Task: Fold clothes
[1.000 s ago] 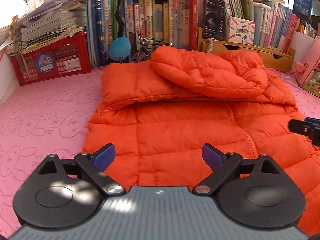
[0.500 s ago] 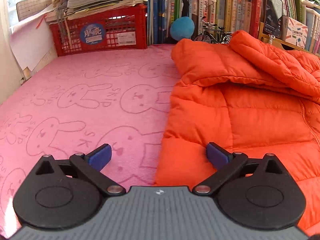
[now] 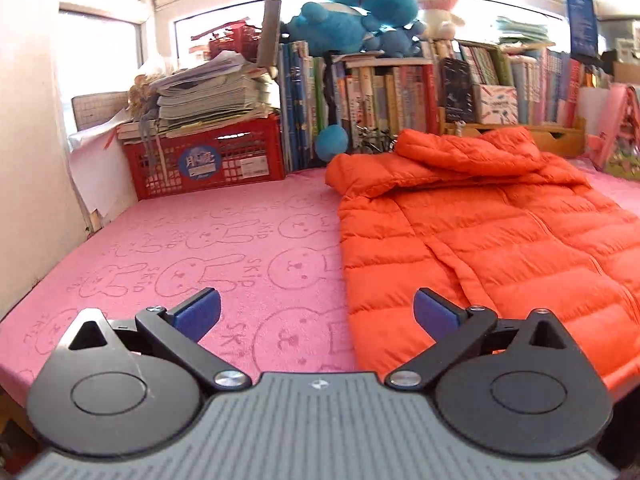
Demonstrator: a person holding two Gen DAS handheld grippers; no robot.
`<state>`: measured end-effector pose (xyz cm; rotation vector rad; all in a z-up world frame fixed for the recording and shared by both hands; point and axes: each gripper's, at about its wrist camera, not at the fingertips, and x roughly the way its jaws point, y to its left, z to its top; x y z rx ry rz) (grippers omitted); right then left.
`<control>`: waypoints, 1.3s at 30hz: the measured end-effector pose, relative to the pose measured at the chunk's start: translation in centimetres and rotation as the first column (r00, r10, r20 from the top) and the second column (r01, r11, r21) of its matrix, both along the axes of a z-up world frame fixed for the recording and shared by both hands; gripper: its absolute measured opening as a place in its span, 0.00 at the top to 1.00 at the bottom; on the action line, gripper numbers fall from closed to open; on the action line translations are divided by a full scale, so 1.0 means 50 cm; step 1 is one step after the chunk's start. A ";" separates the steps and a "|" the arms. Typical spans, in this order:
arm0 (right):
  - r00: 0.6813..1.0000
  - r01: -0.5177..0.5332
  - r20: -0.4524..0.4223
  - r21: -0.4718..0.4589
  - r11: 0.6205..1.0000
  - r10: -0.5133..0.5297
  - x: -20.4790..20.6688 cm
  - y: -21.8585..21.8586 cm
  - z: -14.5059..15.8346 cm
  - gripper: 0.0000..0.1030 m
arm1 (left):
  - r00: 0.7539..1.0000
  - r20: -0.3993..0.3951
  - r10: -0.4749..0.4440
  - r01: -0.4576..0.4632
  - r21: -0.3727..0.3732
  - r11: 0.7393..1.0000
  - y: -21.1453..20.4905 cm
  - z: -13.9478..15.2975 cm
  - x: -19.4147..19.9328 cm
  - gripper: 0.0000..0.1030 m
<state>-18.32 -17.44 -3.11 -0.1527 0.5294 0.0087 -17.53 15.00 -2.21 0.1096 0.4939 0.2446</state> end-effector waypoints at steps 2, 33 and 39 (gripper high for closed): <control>0.999 -0.045 -0.022 -0.047 0.998 0.044 -0.036 0.012 0.001 0.01 | 0.998 -0.044 -0.052 0.053 0.038 0.998 -0.018 -0.011 -0.018 0.00; 0.842 -0.414 0.097 -0.515 0.751 0.531 -0.052 0.312 -0.105 0.00 | 0.922 -0.080 -0.378 0.386 0.212 0.898 -0.192 -0.068 -0.032 0.00; 0.852 -0.457 0.078 -0.376 0.806 0.519 -0.007 0.308 -0.065 0.12 | 0.896 -0.063 -0.440 0.440 0.261 0.859 -0.222 -0.066 -0.016 0.00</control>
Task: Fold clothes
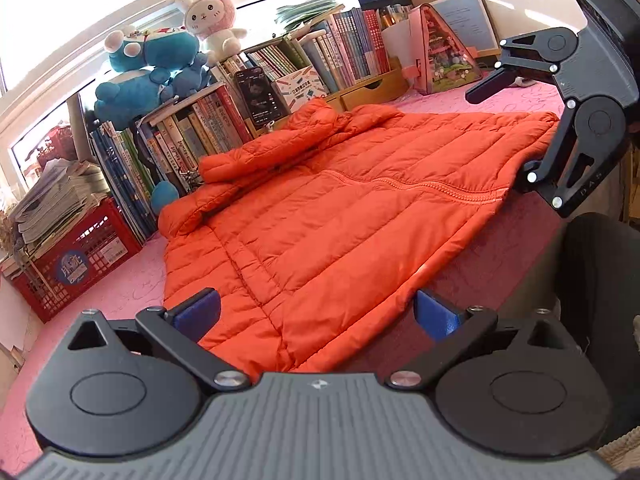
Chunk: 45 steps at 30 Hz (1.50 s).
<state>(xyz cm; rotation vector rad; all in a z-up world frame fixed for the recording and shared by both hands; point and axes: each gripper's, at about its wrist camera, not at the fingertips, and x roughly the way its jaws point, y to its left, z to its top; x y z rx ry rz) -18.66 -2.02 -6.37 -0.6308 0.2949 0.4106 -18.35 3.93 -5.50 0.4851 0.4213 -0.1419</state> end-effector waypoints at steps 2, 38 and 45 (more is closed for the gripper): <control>0.999 0.007 -0.044 0.069 0.998 -0.004 0.018 -0.013 0.022 0.20 | 0.999 0.014 -0.035 0.035 0.027 0.999 -0.013 0.000 0.010 0.00; 0.969 0.217 -0.169 0.225 0.950 -0.181 0.103 -0.241 0.104 0.66 | 0.950 0.091 0.299 -0.288 -0.117 0.951 0.182 0.146 0.201 0.00; 0.904 0.380 -0.364 0.441 0.813 -0.225 0.333 -0.310 0.136 0.66 | 0.920 -0.037 0.390 -0.387 -0.239 0.891 0.252 0.145 0.365 0.00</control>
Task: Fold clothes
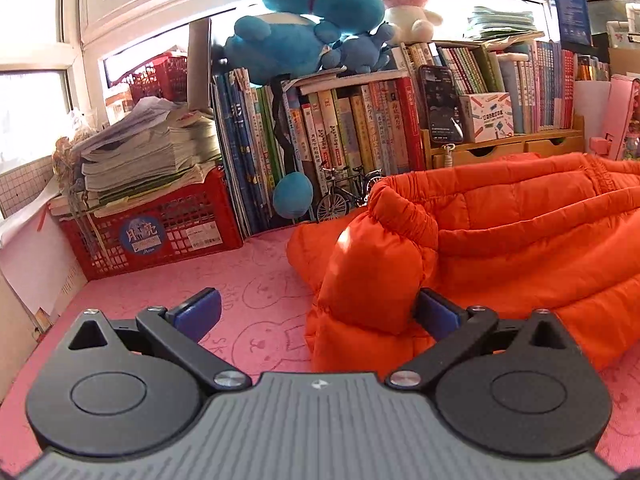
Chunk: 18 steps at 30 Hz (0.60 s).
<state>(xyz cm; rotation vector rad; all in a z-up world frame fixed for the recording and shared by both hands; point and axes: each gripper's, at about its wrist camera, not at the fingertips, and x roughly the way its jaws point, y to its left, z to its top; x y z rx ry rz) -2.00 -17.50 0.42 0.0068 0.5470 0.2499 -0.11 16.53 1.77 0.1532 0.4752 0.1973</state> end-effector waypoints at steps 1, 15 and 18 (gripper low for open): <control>0.999 0.018 -0.043 0.036 0.999 -0.016 0.039 -0.003 -0.010 0.66 | 1.000 -0.016 0.009 -0.009 -0.008 1.000 0.004 -0.008 0.017 0.00; 0.988 -0.018 -0.129 0.425 0.905 0.081 0.115 -0.100 -0.093 0.07 | 0.949 -0.008 -0.314 0.255 -0.565 0.785 0.130 -0.060 0.050 0.00; 0.988 -0.071 -0.108 0.343 0.936 0.115 0.105 -0.073 -0.089 0.06 | 0.940 0.031 -0.340 0.299 -0.554 0.777 0.117 -0.066 0.053 0.00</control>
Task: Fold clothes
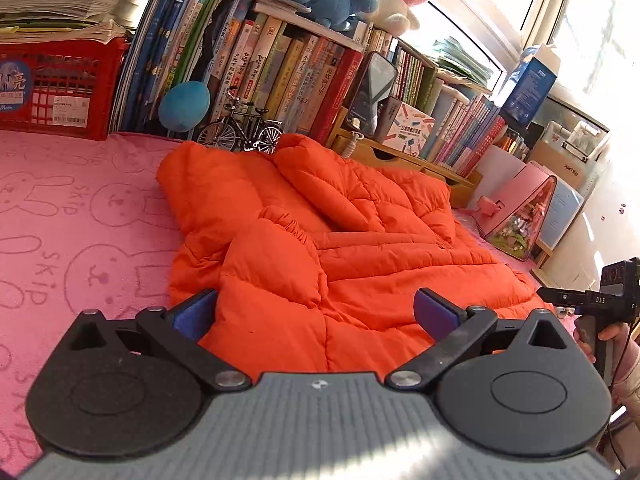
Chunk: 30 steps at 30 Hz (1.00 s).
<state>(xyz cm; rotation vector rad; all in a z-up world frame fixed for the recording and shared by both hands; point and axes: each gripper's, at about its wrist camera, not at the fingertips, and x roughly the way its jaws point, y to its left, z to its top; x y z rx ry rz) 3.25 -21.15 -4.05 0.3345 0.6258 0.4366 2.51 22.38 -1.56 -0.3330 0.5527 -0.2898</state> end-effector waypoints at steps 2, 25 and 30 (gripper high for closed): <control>0.999 -0.021 0.048 -0.059 0.998 0.024 -0.007 0.022 0.002 0.06 | 0.999 0.042 0.005 -0.005 0.008 1.000 -0.005 0.000 0.005 0.00; 0.990 0.068 0.129 -0.107 0.992 -0.054 -0.016 0.073 0.088 0.79 | 0.961 0.202 0.189 -0.183 -0.050 0.982 0.007 0.067 -0.050 0.83; 0.957 0.117 0.281 -0.177 0.977 -0.064 0.007 0.100 0.194 0.80 | 0.932 0.321 0.167 -0.180 0.011 0.984 0.005 0.165 0.005 0.84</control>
